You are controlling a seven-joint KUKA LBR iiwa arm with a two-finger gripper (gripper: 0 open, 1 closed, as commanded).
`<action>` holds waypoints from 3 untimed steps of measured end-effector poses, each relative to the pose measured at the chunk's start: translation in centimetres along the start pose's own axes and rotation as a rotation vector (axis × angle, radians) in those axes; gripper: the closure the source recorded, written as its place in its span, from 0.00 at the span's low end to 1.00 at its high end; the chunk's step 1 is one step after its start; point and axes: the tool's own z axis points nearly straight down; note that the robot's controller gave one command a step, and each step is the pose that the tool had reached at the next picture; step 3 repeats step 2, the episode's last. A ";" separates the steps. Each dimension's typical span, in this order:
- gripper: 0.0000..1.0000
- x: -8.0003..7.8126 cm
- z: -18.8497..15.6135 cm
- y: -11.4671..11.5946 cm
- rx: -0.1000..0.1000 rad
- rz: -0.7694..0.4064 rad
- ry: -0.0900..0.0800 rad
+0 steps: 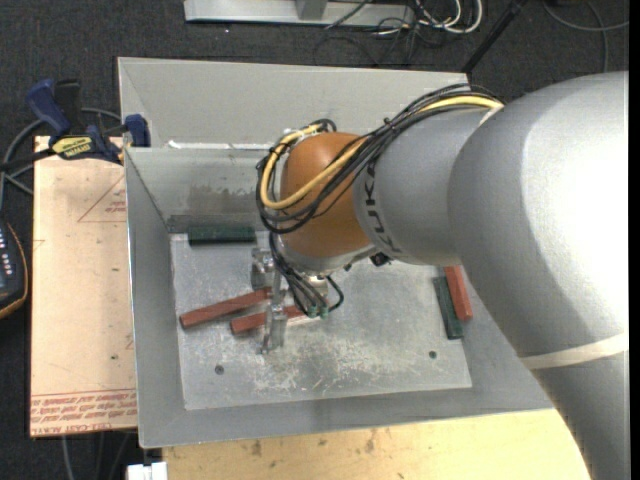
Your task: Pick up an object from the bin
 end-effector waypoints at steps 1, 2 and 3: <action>1.00 0.0 0.0 0.0 0.000 0.000 0.002; 1.00 0.2 -15.3 0.1 0.000 -0.028 -0.007; 1.00 0.2 -15.3 0.1 0.000 -0.028 -0.007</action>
Offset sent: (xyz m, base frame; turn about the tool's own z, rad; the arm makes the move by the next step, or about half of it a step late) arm 0.0000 0.0000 0.0000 0.0000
